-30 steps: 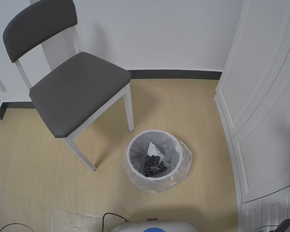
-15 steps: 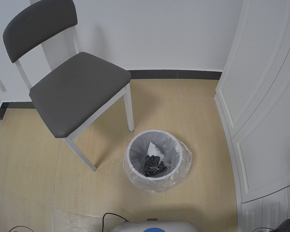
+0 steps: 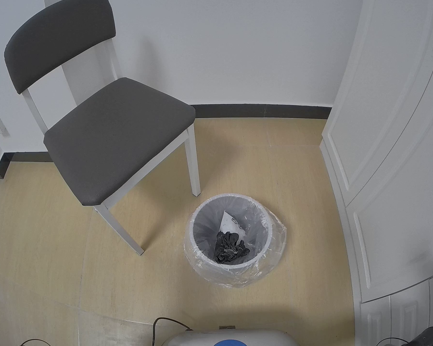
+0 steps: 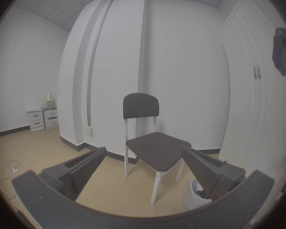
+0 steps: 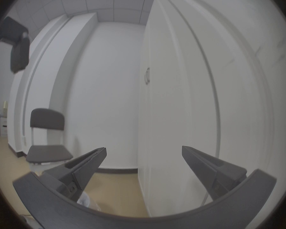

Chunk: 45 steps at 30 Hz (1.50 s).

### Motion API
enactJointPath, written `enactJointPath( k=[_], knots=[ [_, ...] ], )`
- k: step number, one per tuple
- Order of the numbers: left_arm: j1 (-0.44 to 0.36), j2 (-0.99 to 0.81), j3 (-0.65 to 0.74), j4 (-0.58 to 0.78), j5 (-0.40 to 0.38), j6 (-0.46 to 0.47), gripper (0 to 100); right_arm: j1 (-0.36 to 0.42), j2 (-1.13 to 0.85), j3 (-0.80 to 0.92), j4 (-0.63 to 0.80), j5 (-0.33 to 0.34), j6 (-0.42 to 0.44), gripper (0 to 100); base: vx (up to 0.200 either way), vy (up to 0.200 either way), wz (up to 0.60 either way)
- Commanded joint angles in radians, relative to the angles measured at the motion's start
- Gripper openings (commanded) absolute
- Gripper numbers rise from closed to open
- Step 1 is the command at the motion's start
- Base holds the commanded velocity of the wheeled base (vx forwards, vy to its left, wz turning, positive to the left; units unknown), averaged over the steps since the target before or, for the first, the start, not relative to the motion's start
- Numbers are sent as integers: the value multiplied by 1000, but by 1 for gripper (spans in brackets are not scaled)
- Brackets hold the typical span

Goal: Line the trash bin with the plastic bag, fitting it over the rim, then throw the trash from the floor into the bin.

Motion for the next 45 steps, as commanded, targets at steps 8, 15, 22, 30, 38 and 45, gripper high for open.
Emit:
enactJointPath(
  k=[8, 15, 22, 30, 38, 45],
  knots=[
    [18, -36, 194, 120, 24, -15, 100, 0, -24, 46, 333, 5, 8, 100, 0, 0, 0],
    [54, -105, 189, 154, 18, -7, 100, -2, -24, 43, 474, 14, 83, 100, 0, 0, 0],
    [55, -105, 189, 157, 15, -6, 100, -2, -24, 43, 480, 168, 114, 100, 0, 0, 0],
    [55, -105, 189, 157, 13, -3, 100, -2, -24, 41, 485, 310, 103, 100, 0, 0, 0],
    [55, -105, 191, 155, 12, -9, 100, -2, -24, 44, 462, 217, -27, 100, 0, 0, 0],
    [55, -105, 192, 152, 13, -13, 100, -2, -24, 46, 403, -3, -21, 100, 0, 0, 0]
  ],
)
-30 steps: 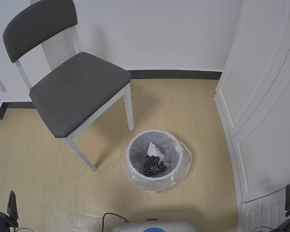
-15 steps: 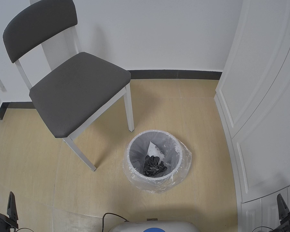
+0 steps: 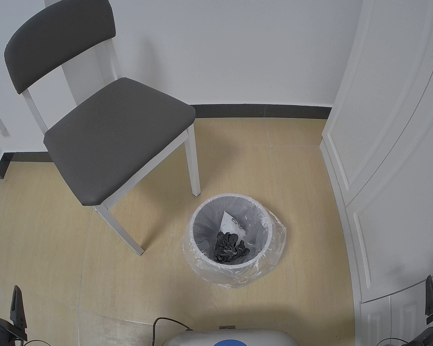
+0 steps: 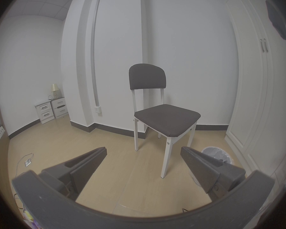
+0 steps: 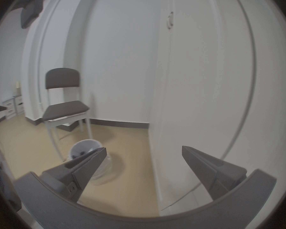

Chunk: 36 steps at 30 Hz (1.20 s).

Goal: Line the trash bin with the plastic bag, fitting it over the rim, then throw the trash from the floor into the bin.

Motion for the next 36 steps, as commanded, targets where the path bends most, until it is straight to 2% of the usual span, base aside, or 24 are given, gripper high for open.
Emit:
enactJointPath(
  k=[1, 3, 5, 10, 15, 26, 30, 33, 36],
  knots=[
    [0, -8, 14, -3, 1, -6, 100, 0, -12, 18, -10, -139, -1, 100, 0, 0, 0],
    [0, -10, 16, -8, 3, -7, 100, 0, -12, 18, 27, -222, 5, 100, 0, 0, 0],
    [0, -10, 16, -8, 3, -9, 100, 0, -12, 18, 40, -269, 31, 100, 0, 0, 0],
    [0, -10, 16, -8, 3, -9, 100, 0, -12, 18, 40, -277, 97, 100, 0, 0, 0],
    [0, -10, 16, -6, 3, -10, 100, 0, -12, 18, 40, -274, 112, 100, 0, 0, 0],
    [0, -10, 16, -6, 3, -30, 100, 0, -12, 18, 48, -53, 118, 100, 0, 0, 0],
    [0, -10, 16, -5, 1, -63, 100, 0, -12, 18, 50, 2, 98, 100, 0, 0, 0],
    [0, -10, 16, -5, 1, -87, 100, 0, -12, 16, 51, 36, 63, 100, 0, 0, 0],
    [0, -10, 14, -2, 1, -82, 100, 0, -12, 16, 50, 85, -24, 100, 0, 0, 0]
  ],
)
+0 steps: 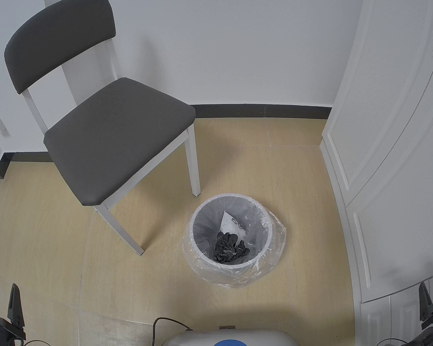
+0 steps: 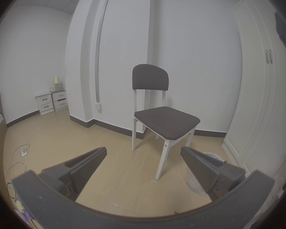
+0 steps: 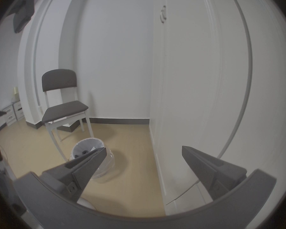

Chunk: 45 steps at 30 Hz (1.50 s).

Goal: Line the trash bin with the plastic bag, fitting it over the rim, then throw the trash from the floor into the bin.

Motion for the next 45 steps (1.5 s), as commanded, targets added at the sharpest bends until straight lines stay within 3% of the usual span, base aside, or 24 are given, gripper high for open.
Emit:
enactJointPath(
  k=[1, 4, 6, 9, 12, 14, 15, 17, 23, 26, 32, 37, 40, 43, 44, 45],
  knots=[
    [0, -11, 13, 3, 1, 9, 100, 0, -14, 16, -2, 77, -109, 100, 0, 0, 0],
    [0, -11, 16, 0, 1, 12, 100, 0, -14, 16, -10, 127, -236, 100, 0, 0, 0],
    [0, -12, 16, -2, 1, 21, 100, 0, -14, 16, -13, 123, -232, 100, 0, 0, 0],
    [0, -11, 15, 1, -24, 78, 100, 2, -14, 18, -11, 69, -152, 100, 0, 0, 0],
    [0, -12, 18, -3, -91, 119, 100, 2, -14, 18, -8, -6, -109, 100, 0, 0, 0],
    [0, -12, 18, 3, -176, 117, 100, 2, -14, 18, -7, -75, -83, 100, 0, 0, 0],
    [0, -12, 18, 3, -176, 117, 100, 2, -14, 18, -7, -75, -83, 100, 0, 0, 0],
    [0, -9, 15, 60, -277, 137, 100, 2, -14, 18, -3, -98, -40, 100, 0, 0, 0],
    [0, -9, 16, 49, -277, 165, 100, 2, -14, 18, -2, -95, -5, 100, 0, 0, 0],
    [0, -9, 18, 47, -277, 167, 100, 0, -14, 18, 0, -46, -6, 100, 0, 0, 0],
    [0, -9, 18, 47, -277, 167, 100, 0, -14, 18, 0, -20, -32, 100, 0, 0, 0],
    [0, -11, 18, 47, -275, 167, 100, 0, -14, 18, 6, 170, -89, 100, 0, 0, 0],
    [0, -11, 18, 47, -274, 164, 100, 0, -14, 15, 10, 189, -170, 100, 0, 0, 0],
    [0, -12, 18, 47, -274, 162, 100, 0, -14, 16, 0, 140, -121, 100, 0, 0, 0],
    [0, -11, 18, 47, -272, 162, 100, 0, -14, 18, -2, 94, -86, 100, 0, 0, 0],
    [0, -11, 18, 47, -272, 164, 100, 0, -14, 18, -2, -12, -21, 100, 0, 0, 0]
  ],
)
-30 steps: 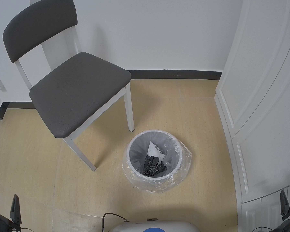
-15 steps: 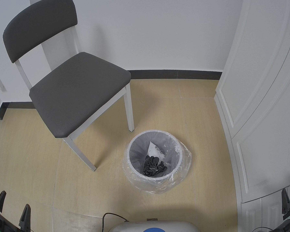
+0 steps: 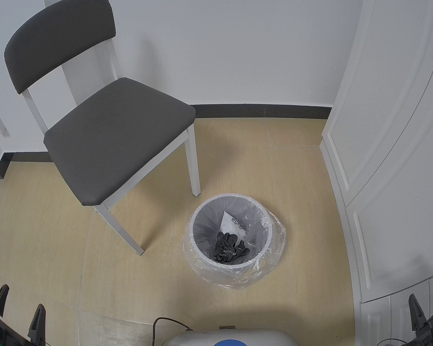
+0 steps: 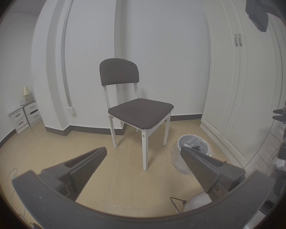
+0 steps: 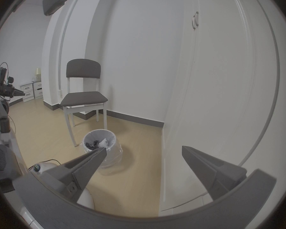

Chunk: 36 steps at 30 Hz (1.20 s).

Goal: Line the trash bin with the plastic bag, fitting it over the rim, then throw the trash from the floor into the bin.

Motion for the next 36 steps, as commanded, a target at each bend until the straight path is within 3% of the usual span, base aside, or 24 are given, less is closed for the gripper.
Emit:
enactJointPath(
  k=[1, 2, 4, 6, 8, 18, 20, 24, 29, 32, 36],
  knots=[
    [0, -13, 18, 0, 3, 0, 100, 0, -15, 18, -8, -173, 143, 100, 0, 0, 0],
    [0, -13, 18, 0, 3, -2, 100, 0, -15, 18, -8, -290, 204, 100, 0, 0, 0],
    [0, -13, 18, 0, 3, -2, 100, 0, -15, 18, -8, -319, 230, 100, 0, 0, 0],
    [0, -13, 18, 0, 1, -2, 100, 0, -15, 18, -9, -445, 316, 100, 0, 0, 0],
    [0, -13, 18, 0, 1, 0, 100, 0, -15, 18, -9, -469, 327, 100, 0, 0, 0],
    [0, -13, 18, 0, 3, -2, 100, 0, -15, 18, -6, -405, 279, 100, 0, 0, 0],
    [0, -13, 18, 0, 3, 0, 100, 2, -15, 18, -6, -371, 262, 100, 0, 0, 0],
    [0, -13, 18, 0, 3, 0, 100, 0, -15, 18, 0, -231, 244, 100, 0, 0, 0],
    [0, -14, 18, 0, 3, 1, 100, 0, -15, 18, 3, -191, 238, 100, 0, 0, 0],
    [0, -14, 18, 0, 1, 4, 100, 2, -15, 18, 47, -92, 190, 100, 0, 0, 0],
    [0, -14, 18, 0, 1, 3, 100, 2, -15, 18, 43, -95, 184, 100, 0, 0, 0]
  ],
)
